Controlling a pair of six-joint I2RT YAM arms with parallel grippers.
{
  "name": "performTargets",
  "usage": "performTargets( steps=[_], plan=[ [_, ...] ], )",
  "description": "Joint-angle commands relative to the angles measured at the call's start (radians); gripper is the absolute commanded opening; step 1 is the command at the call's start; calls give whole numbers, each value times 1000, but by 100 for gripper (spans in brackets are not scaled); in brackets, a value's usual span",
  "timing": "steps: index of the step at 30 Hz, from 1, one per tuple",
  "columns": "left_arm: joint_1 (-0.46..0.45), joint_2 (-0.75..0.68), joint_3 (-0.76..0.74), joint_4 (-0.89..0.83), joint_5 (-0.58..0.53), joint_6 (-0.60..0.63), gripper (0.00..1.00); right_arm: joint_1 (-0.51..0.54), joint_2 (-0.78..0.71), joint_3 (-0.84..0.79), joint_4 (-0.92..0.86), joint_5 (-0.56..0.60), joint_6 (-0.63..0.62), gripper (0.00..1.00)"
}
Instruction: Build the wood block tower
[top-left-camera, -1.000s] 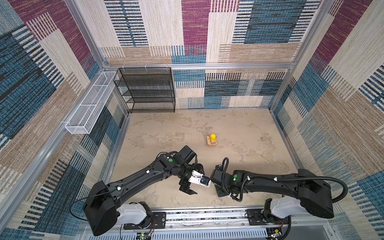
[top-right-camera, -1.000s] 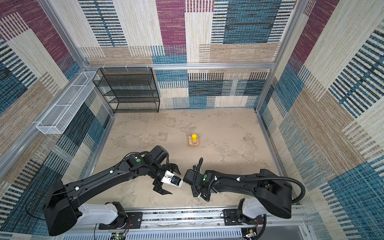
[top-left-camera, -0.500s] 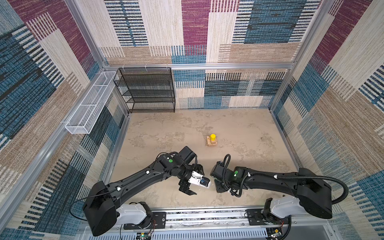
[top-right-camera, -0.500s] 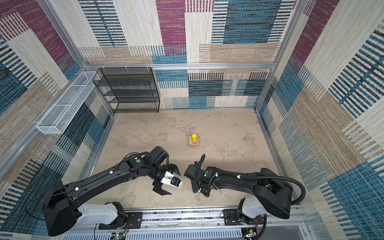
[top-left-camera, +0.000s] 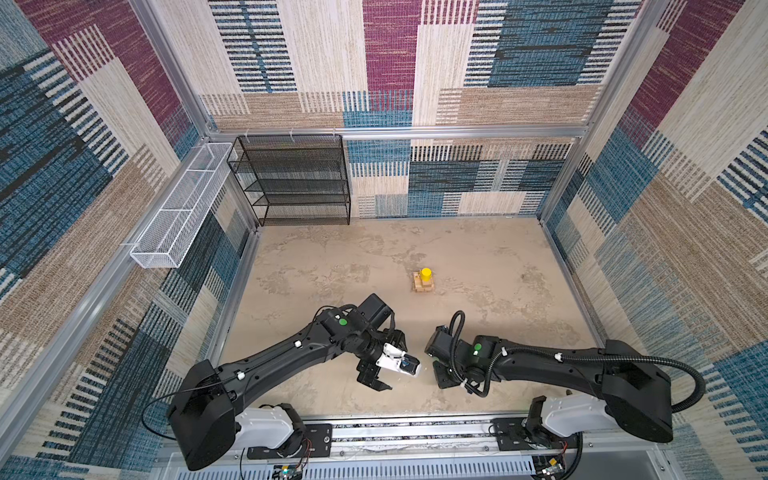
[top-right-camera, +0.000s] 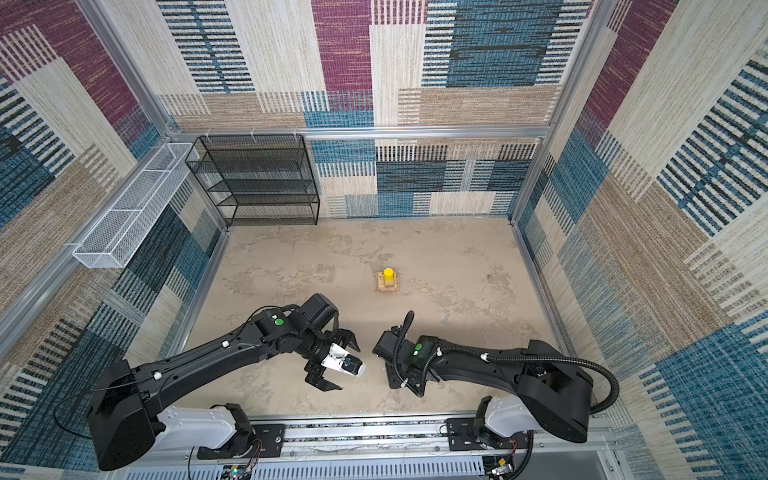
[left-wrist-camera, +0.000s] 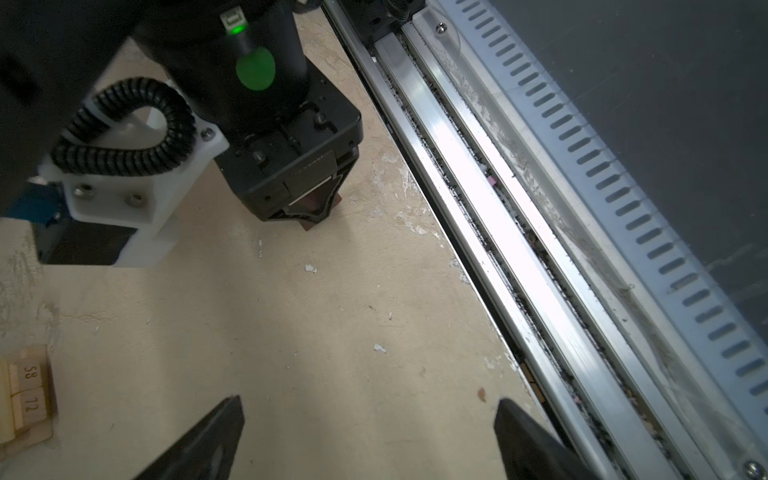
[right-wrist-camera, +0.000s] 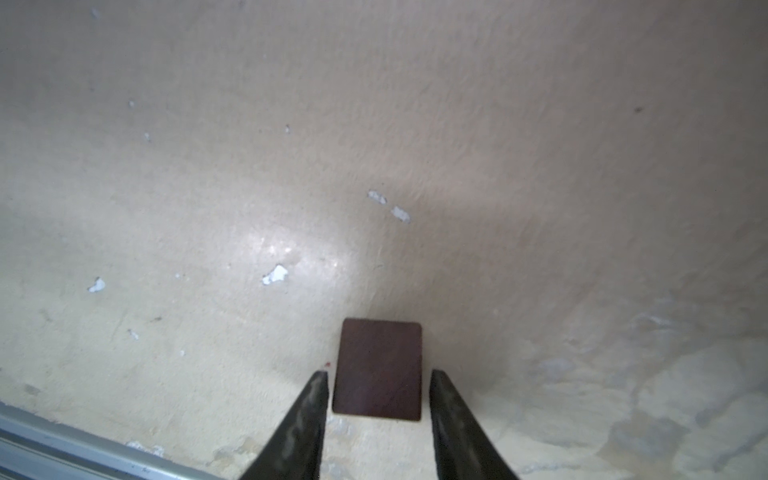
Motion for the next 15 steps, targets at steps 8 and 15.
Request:
performTargets(
  steps=[8,15],
  plan=[
    [-1,4,-5,7,-3,14,99,1,19,20,1,4,-12,42],
    [-1,3,-8,9,-8,15,99,1,24,21,-2,-1,-11,39]
  ],
)
